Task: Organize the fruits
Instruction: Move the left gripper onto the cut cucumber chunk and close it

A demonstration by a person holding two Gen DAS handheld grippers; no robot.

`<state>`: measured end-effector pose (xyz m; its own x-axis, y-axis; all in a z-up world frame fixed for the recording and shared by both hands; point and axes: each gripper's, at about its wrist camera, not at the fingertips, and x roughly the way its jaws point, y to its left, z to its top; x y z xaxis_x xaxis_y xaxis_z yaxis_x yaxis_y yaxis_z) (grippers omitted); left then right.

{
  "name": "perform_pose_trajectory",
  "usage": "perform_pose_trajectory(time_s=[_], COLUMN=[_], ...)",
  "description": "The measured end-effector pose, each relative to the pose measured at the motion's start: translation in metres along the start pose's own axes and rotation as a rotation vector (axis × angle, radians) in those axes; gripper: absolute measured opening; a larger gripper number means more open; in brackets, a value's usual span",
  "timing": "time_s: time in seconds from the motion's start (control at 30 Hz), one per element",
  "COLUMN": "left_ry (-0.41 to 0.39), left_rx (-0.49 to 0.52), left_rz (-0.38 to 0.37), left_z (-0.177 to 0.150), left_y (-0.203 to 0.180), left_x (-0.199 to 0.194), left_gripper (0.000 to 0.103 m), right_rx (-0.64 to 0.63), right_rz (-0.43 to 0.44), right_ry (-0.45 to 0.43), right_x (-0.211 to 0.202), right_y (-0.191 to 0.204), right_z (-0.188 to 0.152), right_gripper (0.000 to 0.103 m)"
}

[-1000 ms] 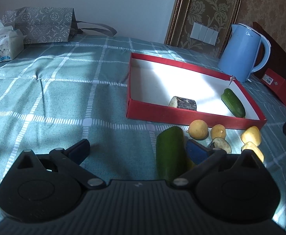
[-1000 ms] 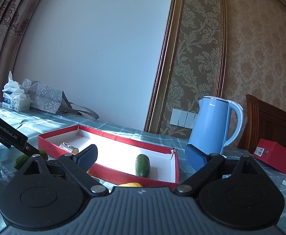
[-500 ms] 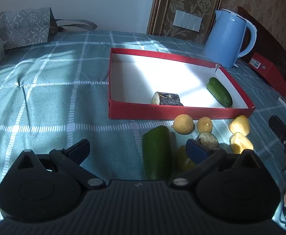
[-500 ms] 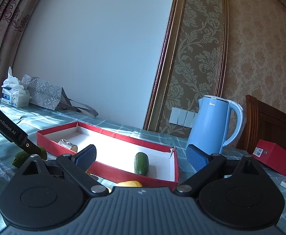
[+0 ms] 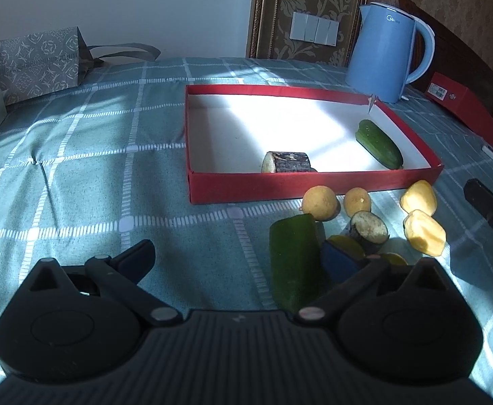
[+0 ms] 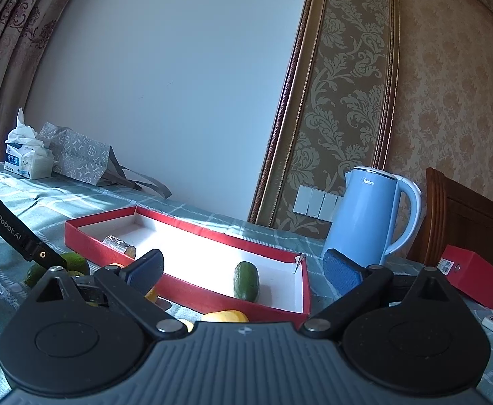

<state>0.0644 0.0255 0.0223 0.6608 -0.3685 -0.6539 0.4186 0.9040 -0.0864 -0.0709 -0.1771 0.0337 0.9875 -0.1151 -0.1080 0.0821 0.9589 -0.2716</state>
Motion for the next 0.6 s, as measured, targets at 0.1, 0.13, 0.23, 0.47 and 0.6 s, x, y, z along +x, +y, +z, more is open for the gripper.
perform_pose_trajectory(time_s=[0.1,0.13,0.23,0.47,0.6], left_ry=[0.016,0.023,0.03,0.031,0.038], left_rx=[-0.016,-0.024,-0.039,-0.047,-0.032], left_rz=[-0.064,-0.078,-0.078,-0.095,-0.068], left_z=[0.002,0.001,-0.002,0.003,-0.002], left_y=[0.0,-0.001,-0.004,0.004,0.016], left_x=[0.001,0.001,-0.002,0.002,-0.001], left_gripper=[0.103,0.103,0.103,0.103,0.103], right_rx=[0.003,0.001,-0.001,-0.004,0.006], right_rz=[0.005,0.003,0.002,0.004,0.012], right_ry=[0.0,-0.001,-0.001,0.0,-0.004], right_x=[-0.001,-0.001,0.0,-0.001,0.0], right_y=[0.0,0.0,0.0,0.001,0.0], right_z=[0.0,0.001,0.001,0.001,0.002], right_gripper=[0.101,0.101,0.101,0.101,0.101])
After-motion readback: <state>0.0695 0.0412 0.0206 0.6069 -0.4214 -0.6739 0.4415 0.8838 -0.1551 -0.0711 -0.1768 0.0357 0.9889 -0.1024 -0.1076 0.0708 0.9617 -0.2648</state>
